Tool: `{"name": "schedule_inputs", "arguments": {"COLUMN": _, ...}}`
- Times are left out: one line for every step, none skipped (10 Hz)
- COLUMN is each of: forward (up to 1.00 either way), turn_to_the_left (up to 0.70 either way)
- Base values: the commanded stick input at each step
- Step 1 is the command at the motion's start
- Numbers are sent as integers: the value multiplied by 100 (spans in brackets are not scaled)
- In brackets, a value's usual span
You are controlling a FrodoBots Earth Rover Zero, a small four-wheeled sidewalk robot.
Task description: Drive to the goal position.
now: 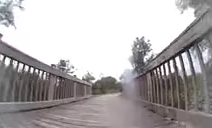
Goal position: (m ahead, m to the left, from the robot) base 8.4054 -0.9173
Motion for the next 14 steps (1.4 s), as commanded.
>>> {"name": "schedule_inputs", "arguments": {"forward": 60, "turn_to_the_left": 0}}
{"name": "schedule_inputs", "arguments": {"forward": 60, "turn_to_the_left": 0}}
{"name": "schedule_inputs", "arguments": {"forward": 60, "turn_to_the_left": 0}}
{"name": "schedule_inputs", "arguments": {"forward": 60, "turn_to_the_left": 0}}
{"name": "schedule_inputs", "arguments": {"forward": 60, "turn_to_the_left": 0}}
{"name": "schedule_inputs", "arguments": {"forward": 60, "turn_to_the_left": 0}}
{"name": "schedule_inputs", "arguments": {"forward": 60, "turn_to_the_left": 0}}
{"name": "schedule_inputs", "arguments": {"forward": 60, "turn_to_the_left": 0}}
{"name": "schedule_inputs", "arguments": {"forward": 60, "turn_to_the_left": 0}}
{"name": "schedule_inputs", "arguments": {"forward": 60, "turn_to_the_left": 0}}
{"name": "schedule_inputs", "arguments": {"forward": 60, "turn_to_the_left": 0}}
{"name": "schedule_inputs", "arguments": {"forward": 60, "turn_to_the_left": 0}}
{"name": "schedule_inputs", "arguments": {"forward": 60, "turn_to_the_left": 0}}
{"name": "schedule_inputs", "arguments": {"forward": 60, "turn_to_the_left": 0}}
